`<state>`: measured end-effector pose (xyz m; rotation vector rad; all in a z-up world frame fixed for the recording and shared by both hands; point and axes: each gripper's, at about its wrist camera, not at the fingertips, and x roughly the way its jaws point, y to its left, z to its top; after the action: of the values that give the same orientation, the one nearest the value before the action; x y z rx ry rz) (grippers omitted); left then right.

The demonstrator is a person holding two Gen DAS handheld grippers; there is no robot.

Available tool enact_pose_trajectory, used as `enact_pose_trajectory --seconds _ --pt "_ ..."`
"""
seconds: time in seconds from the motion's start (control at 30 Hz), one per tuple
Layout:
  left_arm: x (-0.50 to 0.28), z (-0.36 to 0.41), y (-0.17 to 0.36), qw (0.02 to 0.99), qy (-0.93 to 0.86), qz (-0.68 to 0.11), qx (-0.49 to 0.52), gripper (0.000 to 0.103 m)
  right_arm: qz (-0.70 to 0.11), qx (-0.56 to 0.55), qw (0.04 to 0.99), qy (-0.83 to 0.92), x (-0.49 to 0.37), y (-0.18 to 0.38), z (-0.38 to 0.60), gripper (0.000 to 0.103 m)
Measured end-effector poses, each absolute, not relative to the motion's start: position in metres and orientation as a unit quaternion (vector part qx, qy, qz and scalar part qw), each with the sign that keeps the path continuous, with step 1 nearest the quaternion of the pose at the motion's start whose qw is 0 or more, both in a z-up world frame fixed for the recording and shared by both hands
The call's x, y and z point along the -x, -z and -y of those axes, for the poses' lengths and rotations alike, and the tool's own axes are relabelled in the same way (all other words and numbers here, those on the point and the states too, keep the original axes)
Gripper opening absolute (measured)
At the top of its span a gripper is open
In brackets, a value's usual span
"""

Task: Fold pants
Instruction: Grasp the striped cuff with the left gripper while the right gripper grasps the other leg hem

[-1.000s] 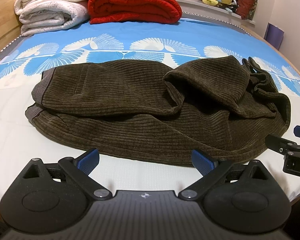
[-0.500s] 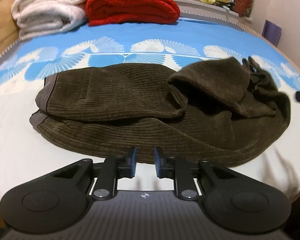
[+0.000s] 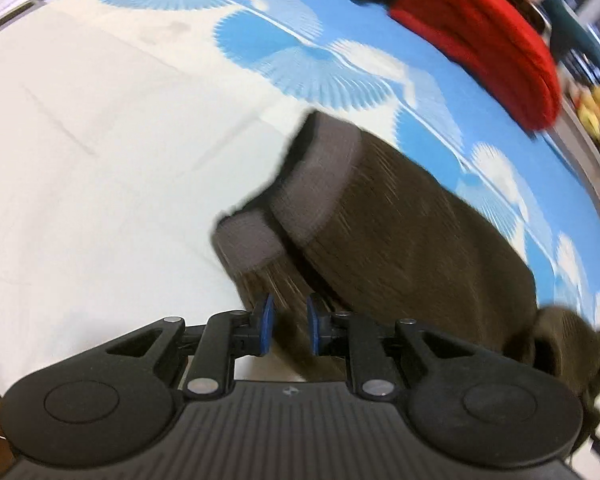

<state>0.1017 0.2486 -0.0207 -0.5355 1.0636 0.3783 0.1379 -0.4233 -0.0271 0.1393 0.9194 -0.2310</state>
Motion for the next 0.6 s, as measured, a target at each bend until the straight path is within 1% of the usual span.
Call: enact_pose_trajectory --seconds 0.03,0.07,0.17,0.23,0.33,0.43,0.47,0.5,0.53,0.57,0.6 --pt "-0.105 -0.259 0.021 0.815 -0.182 -0.486 0.256 0.032 -0.447 -0.050 0.886 0.113 -0.145 0.034 0.423 0.052" --pt "-0.108 -0.263 0.023 0.807 -0.193 -0.496 0.256 0.033 -0.451 -0.037 0.884 0.114 -0.150 0.039 0.422 0.055" --pt "-0.118 -0.275 0.035 0.789 -0.207 -0.507 0.279 0.037 -0.482 -0.035 0.869 0.107 -0.166 0.056 0.426 0.056" --pt "-0.125 -0.278 0.044 0.782 -0.206 -0.511 0.290 0.046 -0.495 -0.036 0.862 0.106 -0.177 0.065 0.428 0.056" --pt "-0.140 -0.274 0.056 0.774 -0.198 -0.528 0.288 0.049 -0.502 -0.026 0.858 0.108 -0.186 0.070 0.425 0.055" --pt "-0.151 -0.264 0.058 0.773 -0.207 -0.544 0.252 0.049 -0.511 -0.022 0.852 0.112 -0.196 0.072 0.422 0.049" --pt "-0.155 -0.261 0.058 0.772 -0.209 -0.549 0.242 0.048 -0.511 -0.024 0.852 0.114 -0.199 0.071 0.421 0.035" --pt "-0.157 -0.258 0.057 0.772 -0.209 -0.553 0.234 0.036 -0.511 -0.028 0.851 0.116 -0.201 0.070 0.421 0.012" --pt "-0.159 -0.257 0.056 0.772 -0.205 -0.554 0.234 0.020 -0.512 -0.033 0.850 0.122 -0.203 0.067 0.421 0.010" --pt "-0.161 -0.259 0.053 0.774 -0.202 -0.550 0.240 0.014 -0.507 -0.040 0.851 0.130 -0.205 0.064 0.422 0.009" --pt "-0.160 -0.262 0.044 0.781 -0.199 -0.536 0.252 0.011 -0.497 -0.057 0.855 0.134 -0.207 0.058 0.424 0.008"
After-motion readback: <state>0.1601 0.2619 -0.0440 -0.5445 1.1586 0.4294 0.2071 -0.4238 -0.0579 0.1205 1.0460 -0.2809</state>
